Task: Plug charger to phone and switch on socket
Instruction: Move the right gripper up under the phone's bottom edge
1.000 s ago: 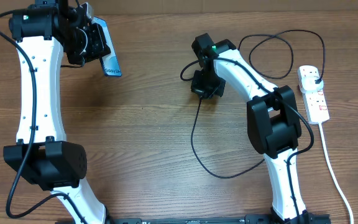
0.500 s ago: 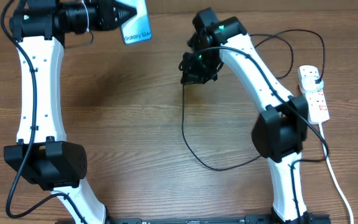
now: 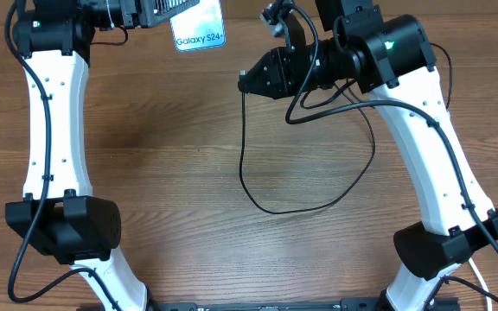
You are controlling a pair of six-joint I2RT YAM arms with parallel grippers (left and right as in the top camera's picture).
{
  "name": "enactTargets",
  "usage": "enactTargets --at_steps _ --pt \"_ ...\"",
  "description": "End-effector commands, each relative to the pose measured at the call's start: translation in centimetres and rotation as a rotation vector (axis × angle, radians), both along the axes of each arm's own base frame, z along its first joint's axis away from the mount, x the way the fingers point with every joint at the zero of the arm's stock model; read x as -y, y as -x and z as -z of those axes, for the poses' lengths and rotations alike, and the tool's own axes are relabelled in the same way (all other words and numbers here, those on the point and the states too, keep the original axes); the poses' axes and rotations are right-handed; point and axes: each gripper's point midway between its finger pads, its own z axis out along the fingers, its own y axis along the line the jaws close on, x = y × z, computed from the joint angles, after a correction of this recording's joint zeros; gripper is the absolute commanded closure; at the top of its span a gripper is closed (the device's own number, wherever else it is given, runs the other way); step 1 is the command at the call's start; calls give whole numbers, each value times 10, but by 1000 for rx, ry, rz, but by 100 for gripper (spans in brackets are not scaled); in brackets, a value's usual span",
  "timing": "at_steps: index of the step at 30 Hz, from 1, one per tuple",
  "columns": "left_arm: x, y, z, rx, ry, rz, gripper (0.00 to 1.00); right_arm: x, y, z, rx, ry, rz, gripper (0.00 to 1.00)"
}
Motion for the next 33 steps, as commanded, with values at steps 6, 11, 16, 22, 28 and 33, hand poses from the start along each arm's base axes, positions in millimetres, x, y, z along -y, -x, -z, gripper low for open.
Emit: enactTargets --at_steps 6,11,16,22,28,33 --pt "9 24 -20 -10 18 61 96 -13 32 -38 75 -172 -192 96" --pt "24 31 -20 -45 20 98 96 -14 29 -39 96 -176 -191 96" --pt "29 33 -20 -109 22 110 96 -14 25 -40 113 -176 -185 96" --pt "30 33 -20 -135 23 111 96 -15 23 -41 109 -179 -176 96" --pt "30 33 -21 -171 25 111 96 -17 15 -44 93 -185 -131 96" --pt "30 34 -21 -168 25 111 96 -13 -3 -31 43 -123 -3 96"
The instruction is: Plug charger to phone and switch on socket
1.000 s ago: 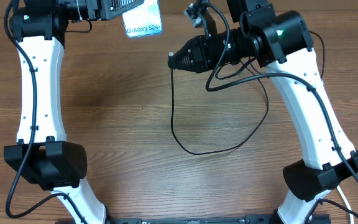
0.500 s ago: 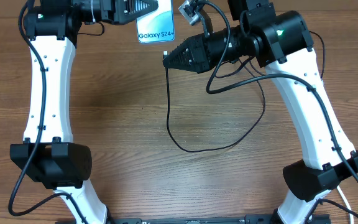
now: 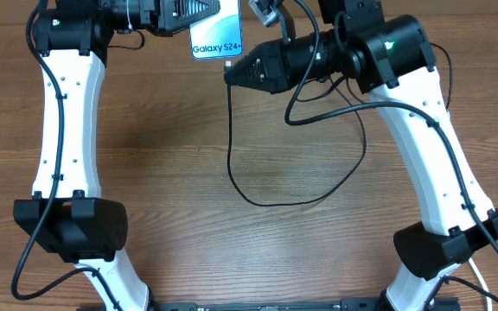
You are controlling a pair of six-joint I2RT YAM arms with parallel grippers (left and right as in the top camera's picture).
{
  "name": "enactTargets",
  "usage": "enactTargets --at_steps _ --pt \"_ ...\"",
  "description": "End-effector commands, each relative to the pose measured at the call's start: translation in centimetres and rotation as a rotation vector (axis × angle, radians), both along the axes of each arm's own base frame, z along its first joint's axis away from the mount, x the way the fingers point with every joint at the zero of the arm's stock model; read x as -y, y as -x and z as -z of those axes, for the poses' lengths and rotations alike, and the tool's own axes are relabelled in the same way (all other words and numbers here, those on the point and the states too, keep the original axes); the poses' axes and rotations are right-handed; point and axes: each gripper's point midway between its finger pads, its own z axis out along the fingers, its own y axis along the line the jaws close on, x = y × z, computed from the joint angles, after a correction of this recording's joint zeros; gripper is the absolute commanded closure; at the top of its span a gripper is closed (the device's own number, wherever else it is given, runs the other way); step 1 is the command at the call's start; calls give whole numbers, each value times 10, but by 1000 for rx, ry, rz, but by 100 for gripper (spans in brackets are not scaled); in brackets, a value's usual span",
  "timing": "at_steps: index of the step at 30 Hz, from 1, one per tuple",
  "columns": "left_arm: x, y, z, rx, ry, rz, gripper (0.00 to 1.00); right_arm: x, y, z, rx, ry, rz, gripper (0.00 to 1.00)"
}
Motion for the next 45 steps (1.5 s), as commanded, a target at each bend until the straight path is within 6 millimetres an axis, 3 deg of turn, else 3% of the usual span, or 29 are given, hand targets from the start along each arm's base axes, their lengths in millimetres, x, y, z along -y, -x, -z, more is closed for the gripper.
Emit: enactTargets --at_steps 1,20,29,45 --pt "1 20 -25 58 14 35 96 4 -2 -1 -35 30 75 96" --pt "1 19 -27 93 13 35 96 -16 12 -4 -92 -68 -64 96" --pt "1 19 -27 69 13 36 96 -16 2 9 -101 -30 -29 96" --pt "2 19 -27 104 13 37 96 -19 1 2 -105 -65 -42 96"
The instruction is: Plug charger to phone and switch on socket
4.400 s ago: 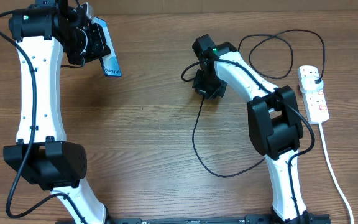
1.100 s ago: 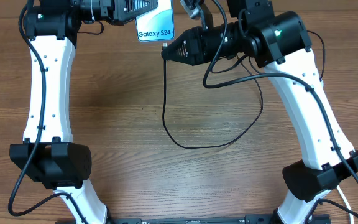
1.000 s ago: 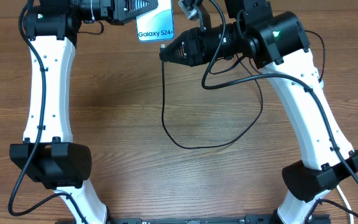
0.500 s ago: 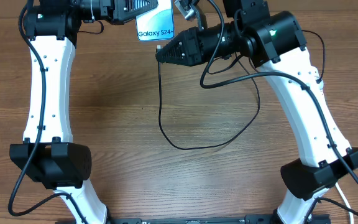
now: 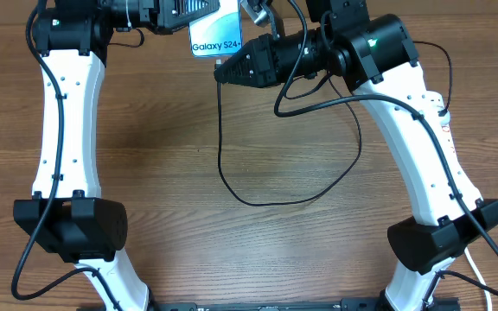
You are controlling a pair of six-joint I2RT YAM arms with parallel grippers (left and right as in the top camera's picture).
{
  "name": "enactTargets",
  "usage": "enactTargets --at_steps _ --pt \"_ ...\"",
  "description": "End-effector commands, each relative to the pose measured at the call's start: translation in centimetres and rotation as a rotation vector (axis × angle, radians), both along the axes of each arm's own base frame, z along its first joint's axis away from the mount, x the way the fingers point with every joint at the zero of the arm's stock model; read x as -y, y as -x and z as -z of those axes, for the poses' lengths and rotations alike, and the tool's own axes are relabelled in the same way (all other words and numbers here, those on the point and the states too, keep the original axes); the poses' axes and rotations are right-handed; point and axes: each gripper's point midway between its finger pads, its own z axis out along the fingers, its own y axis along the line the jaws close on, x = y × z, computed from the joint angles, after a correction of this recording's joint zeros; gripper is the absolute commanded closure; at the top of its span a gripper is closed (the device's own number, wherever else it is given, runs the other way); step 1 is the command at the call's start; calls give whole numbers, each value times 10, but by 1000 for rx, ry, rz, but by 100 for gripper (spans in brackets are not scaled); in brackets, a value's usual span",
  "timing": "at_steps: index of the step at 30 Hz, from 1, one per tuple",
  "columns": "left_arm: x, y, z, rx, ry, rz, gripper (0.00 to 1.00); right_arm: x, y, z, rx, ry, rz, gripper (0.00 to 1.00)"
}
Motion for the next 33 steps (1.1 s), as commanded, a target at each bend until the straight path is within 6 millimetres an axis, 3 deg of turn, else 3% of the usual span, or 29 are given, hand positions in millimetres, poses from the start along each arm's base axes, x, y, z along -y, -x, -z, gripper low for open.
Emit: enactTargets --at_steps 1,33 --pt "2 20 -24 92 12 37 96 -3 5 -3 -7 -21 -24 96" --pt "2 20 -24 96 12 37 96 -5 4 -9 -2 -48 -30 96"
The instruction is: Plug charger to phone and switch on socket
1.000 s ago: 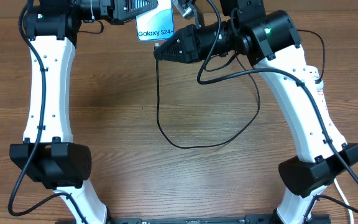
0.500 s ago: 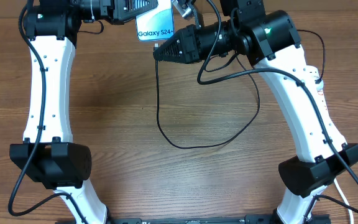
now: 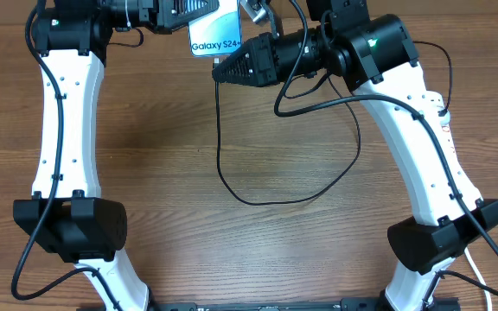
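Observation:
The phone (image 3: 215, 41), its bright screen reading "Galaxy S24+", is held off the table at the far top centre with my left gripper (image 3: 182, 17) shut on its left end. My right gripper (image 3: 218, 74) is shut on the charger plug, and its tip sits right at the phone's lower edge. Whether the plug is in the port cannot be told. The black charger cable (image 3: 258, 202) hangs from the plug, loops over the table and runs up to the right. No socket switch is clearly in view.
The wooden table (image 3: 162, 173) lies below both arms. The arm bases stand at the near left (image 3: 69, 229) and near right (image 3: 439, 242). A small white part with a red mark (image 3: 444, 111) shows behind the right arm.
At first my left gripper held the phone at the top left of centre, and my right gripper held the plug well to its right. Then the phone was further right and the plug closer. By the last moment the plug tip was at the phone's lower edge, where it stays.

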You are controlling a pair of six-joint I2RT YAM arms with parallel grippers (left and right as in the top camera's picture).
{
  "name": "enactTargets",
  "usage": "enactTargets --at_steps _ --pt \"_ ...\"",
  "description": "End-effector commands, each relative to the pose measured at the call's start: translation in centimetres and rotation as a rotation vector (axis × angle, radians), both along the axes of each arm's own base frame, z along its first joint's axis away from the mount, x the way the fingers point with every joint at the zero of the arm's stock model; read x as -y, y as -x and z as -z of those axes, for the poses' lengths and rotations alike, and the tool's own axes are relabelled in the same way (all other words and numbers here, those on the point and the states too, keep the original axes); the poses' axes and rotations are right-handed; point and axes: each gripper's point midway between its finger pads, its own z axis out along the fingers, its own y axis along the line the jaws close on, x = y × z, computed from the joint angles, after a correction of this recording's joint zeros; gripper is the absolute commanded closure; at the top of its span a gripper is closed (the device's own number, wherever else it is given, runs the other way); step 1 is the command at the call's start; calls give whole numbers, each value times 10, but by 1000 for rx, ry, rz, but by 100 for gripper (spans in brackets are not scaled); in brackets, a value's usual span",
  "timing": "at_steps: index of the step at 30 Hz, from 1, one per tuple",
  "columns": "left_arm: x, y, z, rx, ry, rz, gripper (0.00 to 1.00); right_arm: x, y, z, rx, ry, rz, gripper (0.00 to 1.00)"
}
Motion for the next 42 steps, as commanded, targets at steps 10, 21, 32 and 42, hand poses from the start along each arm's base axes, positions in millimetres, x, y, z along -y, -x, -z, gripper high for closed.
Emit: enactTargets --at_steps 10,21,32,42 --pt "2 21 -24 96 12 38 96 -2 2 -3 0 -18 -14 96" --pt "4 22 -24 96 13 44 96 5 -5 -3 0 -18 7 96" --pt "4 22 -24 77 13 44 96 5 -3 0 -22 -8 6 96" --pt "4 22 -24 78 12 43 96 5 -3 0 -17 -11 6 96"
